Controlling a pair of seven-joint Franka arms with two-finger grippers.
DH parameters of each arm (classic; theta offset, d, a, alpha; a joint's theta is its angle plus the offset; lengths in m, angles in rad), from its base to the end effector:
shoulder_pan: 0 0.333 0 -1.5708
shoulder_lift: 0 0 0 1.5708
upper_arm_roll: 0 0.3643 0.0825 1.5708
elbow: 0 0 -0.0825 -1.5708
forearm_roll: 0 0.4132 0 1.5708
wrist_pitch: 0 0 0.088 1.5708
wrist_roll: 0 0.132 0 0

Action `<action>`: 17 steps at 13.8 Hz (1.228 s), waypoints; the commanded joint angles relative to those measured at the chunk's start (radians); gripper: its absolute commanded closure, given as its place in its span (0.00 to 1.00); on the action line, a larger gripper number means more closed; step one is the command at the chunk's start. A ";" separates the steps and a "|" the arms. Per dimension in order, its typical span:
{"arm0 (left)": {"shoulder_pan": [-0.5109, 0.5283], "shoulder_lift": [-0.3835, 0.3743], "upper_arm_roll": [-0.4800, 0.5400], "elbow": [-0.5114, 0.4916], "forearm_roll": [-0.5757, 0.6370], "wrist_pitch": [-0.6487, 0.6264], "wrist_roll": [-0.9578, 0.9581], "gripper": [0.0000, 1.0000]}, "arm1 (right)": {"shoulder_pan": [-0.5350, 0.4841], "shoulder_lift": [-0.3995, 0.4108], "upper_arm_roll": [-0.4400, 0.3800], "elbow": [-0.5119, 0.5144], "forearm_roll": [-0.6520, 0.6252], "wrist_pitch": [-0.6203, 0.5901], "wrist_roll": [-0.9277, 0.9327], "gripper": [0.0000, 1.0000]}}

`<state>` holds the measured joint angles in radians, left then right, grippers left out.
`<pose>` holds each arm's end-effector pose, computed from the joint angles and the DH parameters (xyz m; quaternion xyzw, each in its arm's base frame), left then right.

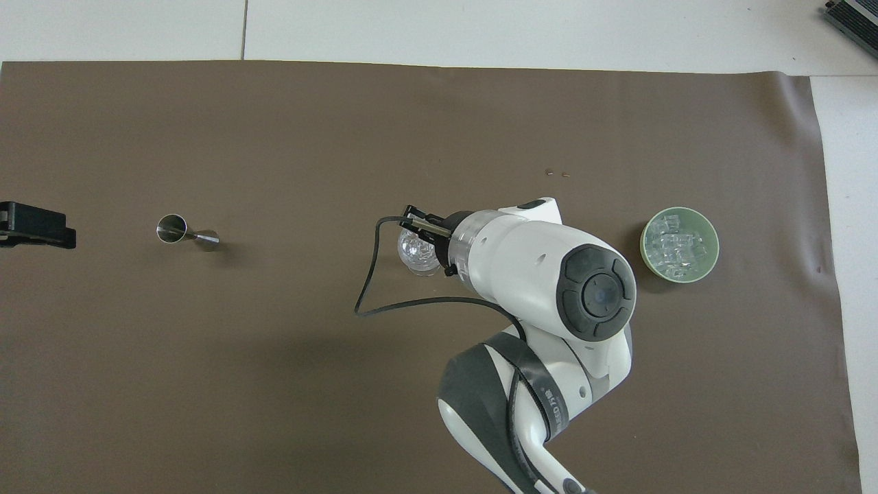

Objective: Pour wine and add ice with both arms
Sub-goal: 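Tilt the green ice cup over the wine glass with the right gripper, then carry the green cup back and lower it with the right gripper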

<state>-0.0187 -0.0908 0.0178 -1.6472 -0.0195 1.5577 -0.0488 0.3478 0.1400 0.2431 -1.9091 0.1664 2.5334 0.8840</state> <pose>0.5493 -0.0026 0.6599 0.9997 0.0238 0.0004 0.0106 0.5649 0.3713 0.4921 -0.9466 0.2002 -0.1249 0.2195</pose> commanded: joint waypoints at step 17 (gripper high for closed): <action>0.006 -0.029 -0.001 -0.034 0.007 0.012 0.004 0.00 | -0.303 -0.175 -0.056 0.145 -0.146 -0.509 -0.431 0.00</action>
<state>-0.0180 -0.0923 0.0188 -1.6473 -0.0195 1.5580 -0.0488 0.0702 -0.0271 0.1992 -1.8144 0.0380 2.1223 0.5171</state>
